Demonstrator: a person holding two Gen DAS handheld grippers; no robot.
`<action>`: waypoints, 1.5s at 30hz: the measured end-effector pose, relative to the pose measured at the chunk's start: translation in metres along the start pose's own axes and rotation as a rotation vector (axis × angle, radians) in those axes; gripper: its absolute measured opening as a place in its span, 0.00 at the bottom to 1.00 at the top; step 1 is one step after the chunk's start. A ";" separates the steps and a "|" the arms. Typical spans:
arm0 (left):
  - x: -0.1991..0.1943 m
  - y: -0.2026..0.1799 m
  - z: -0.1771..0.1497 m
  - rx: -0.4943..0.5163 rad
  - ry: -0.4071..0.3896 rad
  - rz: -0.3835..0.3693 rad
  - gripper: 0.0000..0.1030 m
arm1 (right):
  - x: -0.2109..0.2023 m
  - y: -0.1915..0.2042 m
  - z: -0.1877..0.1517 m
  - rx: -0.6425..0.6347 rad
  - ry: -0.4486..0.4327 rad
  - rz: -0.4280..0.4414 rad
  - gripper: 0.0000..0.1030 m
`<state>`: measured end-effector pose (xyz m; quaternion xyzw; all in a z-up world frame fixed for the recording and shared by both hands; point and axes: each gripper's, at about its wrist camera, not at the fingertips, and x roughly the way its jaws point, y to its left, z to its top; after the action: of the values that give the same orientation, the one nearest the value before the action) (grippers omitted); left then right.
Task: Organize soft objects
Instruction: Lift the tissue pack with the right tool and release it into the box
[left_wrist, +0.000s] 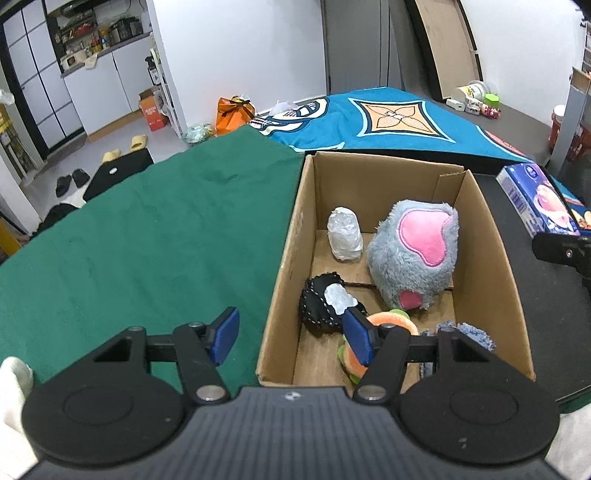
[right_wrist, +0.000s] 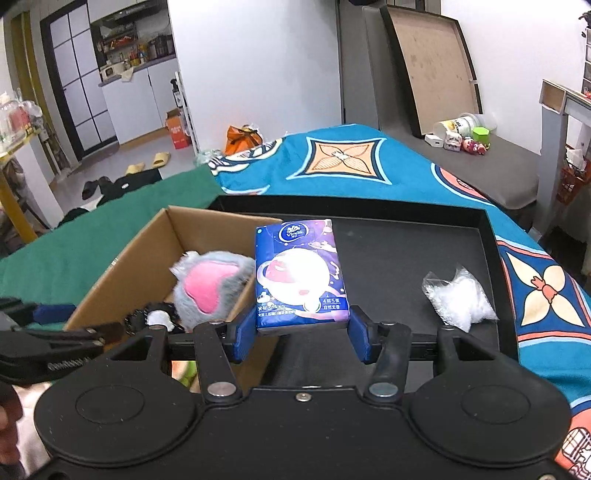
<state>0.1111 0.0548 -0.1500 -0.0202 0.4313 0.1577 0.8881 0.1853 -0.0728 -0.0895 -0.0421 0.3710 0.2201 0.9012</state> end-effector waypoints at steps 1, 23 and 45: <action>-0.001 0.001 -0.001 -0.004 -0.001 -0.007 0.58 | -0.001 0.002 0.001 -0.002 -0.002 0.003 0.50; 0.005 0.024 -0.012 -0.085 0.004 -0.087 0.18 | 0.000 0.054 0.013 -0.052 -0.035 0.064 0.50; 0.003 0.031 -0.016 -0.105 -0.014 -0.109 0.14 | 0.008 0.077 0.008 -0.064 -0.006 0.110 0.65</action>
<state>0.0916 0.0825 -0.1591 -0.0894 0.4146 0.1317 0.8960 0.1629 0.0016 -0.0827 -0.0500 0.3625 0.2811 0.8872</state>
